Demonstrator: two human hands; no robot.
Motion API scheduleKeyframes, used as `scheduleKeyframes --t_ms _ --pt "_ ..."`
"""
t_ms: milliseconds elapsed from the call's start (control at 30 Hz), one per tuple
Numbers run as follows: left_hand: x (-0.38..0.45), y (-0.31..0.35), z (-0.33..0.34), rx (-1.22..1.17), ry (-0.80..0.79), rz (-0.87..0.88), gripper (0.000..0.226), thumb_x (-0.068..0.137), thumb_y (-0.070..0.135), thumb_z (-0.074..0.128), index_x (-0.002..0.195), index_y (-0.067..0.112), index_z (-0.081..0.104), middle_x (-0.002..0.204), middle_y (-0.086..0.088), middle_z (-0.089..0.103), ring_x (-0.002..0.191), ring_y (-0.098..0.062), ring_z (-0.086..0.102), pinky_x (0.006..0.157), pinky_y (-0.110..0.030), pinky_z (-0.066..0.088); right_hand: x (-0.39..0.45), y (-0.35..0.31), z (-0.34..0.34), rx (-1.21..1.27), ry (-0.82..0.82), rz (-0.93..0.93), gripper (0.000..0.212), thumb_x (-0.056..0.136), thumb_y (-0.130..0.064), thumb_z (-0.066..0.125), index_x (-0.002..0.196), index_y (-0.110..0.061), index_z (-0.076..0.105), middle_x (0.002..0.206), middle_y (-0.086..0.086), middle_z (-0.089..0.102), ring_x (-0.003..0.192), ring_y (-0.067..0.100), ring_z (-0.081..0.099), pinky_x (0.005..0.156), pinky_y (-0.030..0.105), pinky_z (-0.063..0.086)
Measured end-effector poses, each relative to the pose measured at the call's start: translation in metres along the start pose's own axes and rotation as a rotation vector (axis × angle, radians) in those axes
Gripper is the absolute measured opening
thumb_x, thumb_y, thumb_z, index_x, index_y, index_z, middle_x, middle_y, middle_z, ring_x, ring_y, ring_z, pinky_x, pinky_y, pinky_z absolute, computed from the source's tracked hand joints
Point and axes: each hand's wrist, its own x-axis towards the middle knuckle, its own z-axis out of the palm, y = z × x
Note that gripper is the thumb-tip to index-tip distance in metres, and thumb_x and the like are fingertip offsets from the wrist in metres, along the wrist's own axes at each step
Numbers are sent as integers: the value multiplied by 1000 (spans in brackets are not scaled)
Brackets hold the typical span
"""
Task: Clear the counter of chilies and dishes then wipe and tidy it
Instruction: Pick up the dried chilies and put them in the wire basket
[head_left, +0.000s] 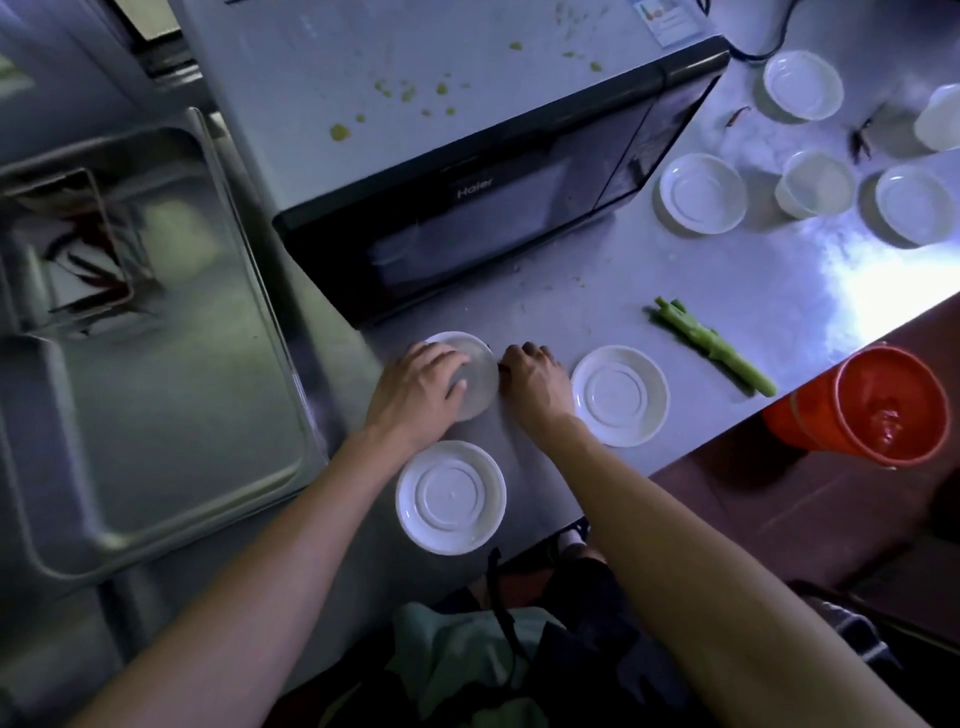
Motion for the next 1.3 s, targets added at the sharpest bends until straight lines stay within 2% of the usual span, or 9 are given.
scheduleKeyframes --t_ms 167,333,533,633,733,900,1067,1300 --pt "11 10 2 34 -12 6 30 87 17 67 117 11 69 121 -5 67 113 -31 58 93 -46 48 -1 16 -12 141 32 32 17 100 -21 48 101 -6 57 103 15 62 101 36 53 69 37 38" --pt "29 44 10 73 -12 29 30 89 17 63 117 12 69 120 -3 67 109 -29 59 91 -45 48 -7 48 -52 254 129 42 14 93 -15 52 97 -7 63 97 15 65 90 38 58 71 44 48" --pt "63 103 31 107 -88 56 35 95 25 56 128 16 62 129 1 62 117 -25 52 98 -44 44 -16 114 -94 349 247 87 12 94 -16 55 95 -11 66 90 5 66 83 27 59 64 39 47" --pt "83 143 50 127 -113 85 35 95 27 56 128 19 61 129 2 62 117 -24 52 97 -43 45 -26 158 -114 366 328 89 10 91 -13 60 91 -10 69 91 8 70 83 28 62 62 37 46" --pt "100 194 72 136 -113 144 33 91 26 61 123 19 64 123 1 65 112 -24 55 93 -40 47 -41 211 -132 405 332 108 9 88 -12 63 93 -9 70 91 13 69 84 34 62 68 40 48" --pt "128 285 105 165 -112 226 28 87 26 64 115 22 68 115 0 68 108 -27 59 89 -38 45 -69 300 -167 452 364 200 13 86 -15 63 94 -19 72 92 3 71 87 25 63 75 35 49" --pt "159 367 129 208 -167 312 34 93 31 59 125 22 64 125 -1 64 118 -24 55 100 -39 44 -99 382 -201 494 476 284 11 84 -16 67 93 -20 72 91 0 72 87 22 64 77 37 52" --pt "180 468 158 248 -205 467 36 97 34 53 131 25 60 133 2 61 123 -20 54 99 -37 44 -143 458 -231 525 623 342 17 84 -15 69 98 -21 75 97 -1 74 91 19 68 81 36 54"
